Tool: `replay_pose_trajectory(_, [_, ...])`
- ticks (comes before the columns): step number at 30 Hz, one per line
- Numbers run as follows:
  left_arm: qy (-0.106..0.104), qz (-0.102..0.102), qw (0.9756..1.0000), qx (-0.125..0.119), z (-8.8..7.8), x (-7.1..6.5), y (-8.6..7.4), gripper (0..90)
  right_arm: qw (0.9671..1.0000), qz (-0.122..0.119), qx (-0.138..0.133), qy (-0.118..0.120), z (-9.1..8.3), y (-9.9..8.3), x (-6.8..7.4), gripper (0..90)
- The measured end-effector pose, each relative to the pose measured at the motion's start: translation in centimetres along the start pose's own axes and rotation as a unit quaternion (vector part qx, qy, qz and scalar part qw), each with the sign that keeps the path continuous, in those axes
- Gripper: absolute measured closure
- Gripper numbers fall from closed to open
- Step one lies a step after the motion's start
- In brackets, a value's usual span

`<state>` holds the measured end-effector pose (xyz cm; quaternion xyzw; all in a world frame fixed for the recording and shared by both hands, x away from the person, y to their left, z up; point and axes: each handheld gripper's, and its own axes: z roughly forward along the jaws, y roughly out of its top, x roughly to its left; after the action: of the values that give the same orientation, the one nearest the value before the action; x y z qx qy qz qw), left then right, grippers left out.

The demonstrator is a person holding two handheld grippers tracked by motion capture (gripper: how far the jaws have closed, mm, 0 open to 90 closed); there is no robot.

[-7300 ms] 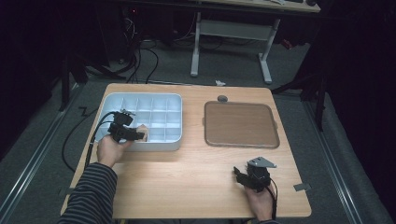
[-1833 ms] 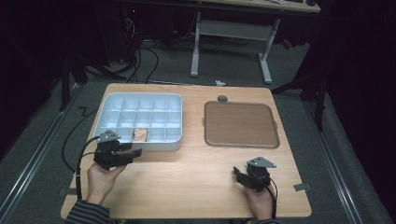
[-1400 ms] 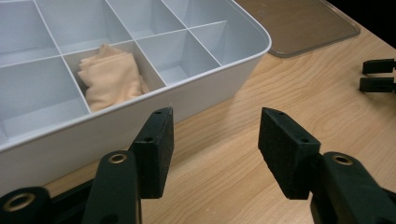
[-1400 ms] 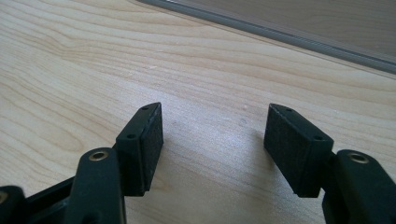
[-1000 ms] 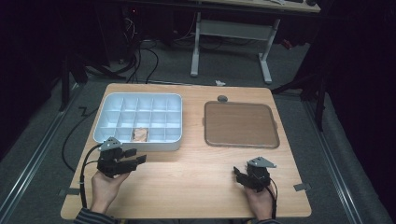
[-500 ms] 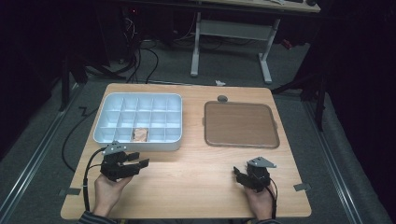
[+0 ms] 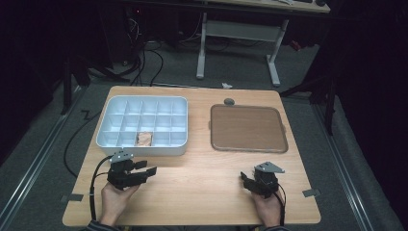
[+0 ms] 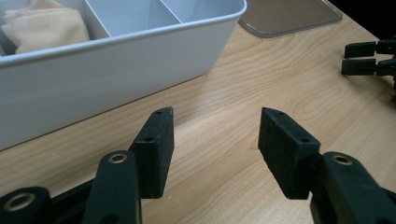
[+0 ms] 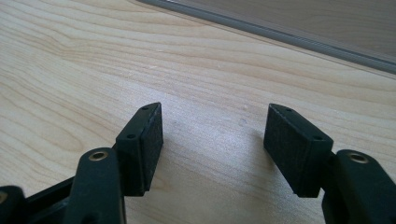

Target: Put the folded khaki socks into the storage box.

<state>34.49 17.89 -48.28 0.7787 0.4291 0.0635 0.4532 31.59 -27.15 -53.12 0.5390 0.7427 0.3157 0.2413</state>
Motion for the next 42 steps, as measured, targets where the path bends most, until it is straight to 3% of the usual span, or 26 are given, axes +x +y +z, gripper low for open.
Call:
replay_pose_trajectory(25, [-0.004, -0.011, 0.9998, 0.019, 2.0, 0.2, -1.3, 46.1, 1.0, -0.001, 0.0, 0.0, 0.0, 0.0, 0.0, 37.8])
replay_pose_trajectory(32, [0.031, 0.02, 0.9988, 0.033, 3.0, 0.0, -1.7, 46.1, 1.0, -0.001, 0.0, 0.0, 0.0, 0.0, 0.0, 37.8])
replay_pose_trajectory(42, [0.05, 0.038, 0.9973, 0.039, 4.1, -0.3, -2.0, 46.0, 1.0, -0.001, 0.0, 0.0, 0.0, 0.0, 0.0, 37.7])
